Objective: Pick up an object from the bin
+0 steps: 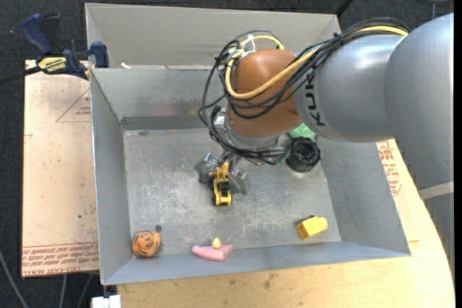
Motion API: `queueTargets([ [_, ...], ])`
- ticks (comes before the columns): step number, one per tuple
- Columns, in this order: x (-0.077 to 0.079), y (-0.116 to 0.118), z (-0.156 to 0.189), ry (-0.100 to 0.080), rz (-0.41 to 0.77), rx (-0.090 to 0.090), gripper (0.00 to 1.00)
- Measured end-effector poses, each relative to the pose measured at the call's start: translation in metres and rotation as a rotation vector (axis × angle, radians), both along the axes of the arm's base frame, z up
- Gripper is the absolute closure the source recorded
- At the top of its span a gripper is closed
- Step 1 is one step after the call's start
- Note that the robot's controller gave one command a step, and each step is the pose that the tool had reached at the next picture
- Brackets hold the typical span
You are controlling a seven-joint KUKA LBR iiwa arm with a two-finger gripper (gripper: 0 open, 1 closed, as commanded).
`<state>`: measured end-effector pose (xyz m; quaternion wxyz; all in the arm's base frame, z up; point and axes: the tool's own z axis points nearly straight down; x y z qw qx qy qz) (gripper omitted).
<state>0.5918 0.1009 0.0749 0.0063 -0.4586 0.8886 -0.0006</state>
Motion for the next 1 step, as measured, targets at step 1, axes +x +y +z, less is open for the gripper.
queueTargets([
  [1,0.0000,0.0000,0.0000,0.000,0.000,0.000,1.00],
])
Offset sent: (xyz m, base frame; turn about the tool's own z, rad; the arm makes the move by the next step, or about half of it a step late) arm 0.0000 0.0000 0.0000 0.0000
